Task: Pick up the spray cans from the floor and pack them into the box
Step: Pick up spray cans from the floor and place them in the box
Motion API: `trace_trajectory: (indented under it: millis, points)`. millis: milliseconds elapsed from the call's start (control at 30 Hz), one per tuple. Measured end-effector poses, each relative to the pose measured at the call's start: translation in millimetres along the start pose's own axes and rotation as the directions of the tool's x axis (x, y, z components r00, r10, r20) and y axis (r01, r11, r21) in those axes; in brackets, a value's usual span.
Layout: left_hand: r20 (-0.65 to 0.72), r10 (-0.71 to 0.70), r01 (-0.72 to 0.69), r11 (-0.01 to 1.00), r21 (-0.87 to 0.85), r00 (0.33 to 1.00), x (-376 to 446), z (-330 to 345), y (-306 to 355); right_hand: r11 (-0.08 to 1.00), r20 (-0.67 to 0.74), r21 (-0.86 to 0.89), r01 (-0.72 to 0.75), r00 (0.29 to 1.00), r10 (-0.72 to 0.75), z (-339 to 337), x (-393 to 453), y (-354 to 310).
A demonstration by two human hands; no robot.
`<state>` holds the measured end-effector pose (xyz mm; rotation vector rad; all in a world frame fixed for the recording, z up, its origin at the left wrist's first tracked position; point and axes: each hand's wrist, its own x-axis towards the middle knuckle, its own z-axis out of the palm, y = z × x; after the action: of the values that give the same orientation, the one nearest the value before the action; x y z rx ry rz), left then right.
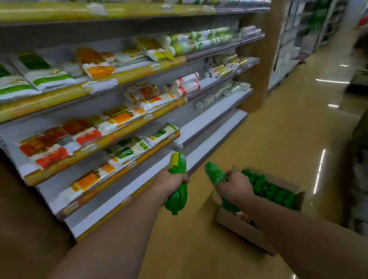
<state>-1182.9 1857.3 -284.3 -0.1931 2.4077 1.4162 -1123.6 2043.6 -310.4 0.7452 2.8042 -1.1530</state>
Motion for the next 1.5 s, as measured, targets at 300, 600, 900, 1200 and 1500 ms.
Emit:
trace_trajectory:
  millis: [300,600,900,1200,1500]
  points:
    - [0.243,0.079,-0.111,0.987,0.119,0.967,85,166,93,0.968,-0.184,0.116,-0.223,0.953,0.242,-84,88,102]
    - [0.506,0.018,-0.142,0.968,0.207,0.862,206,338,173,0.877,-0.202,0.241,-0.416,0.862,0.464,-145,232,202]
    - [0.649,-0.072,-0.141,0.953,0.269,0.757,305,449,242,0.806,-0.190,0.256,-0.534,0.790,0.583,-201,345,261]
    - [0.672,-0.275,0.035,0.937,0.348,0.688,405,579,232,0.766,-0.124,0.107,-0.634,0.756,0.643,-235,435,358]
    - [0.566,-0.483,0.139,0.829,0.542,0.668,442,684,257,0.761,0.109,-0.015,-0.649,0.755,0.646,-244,553,482]
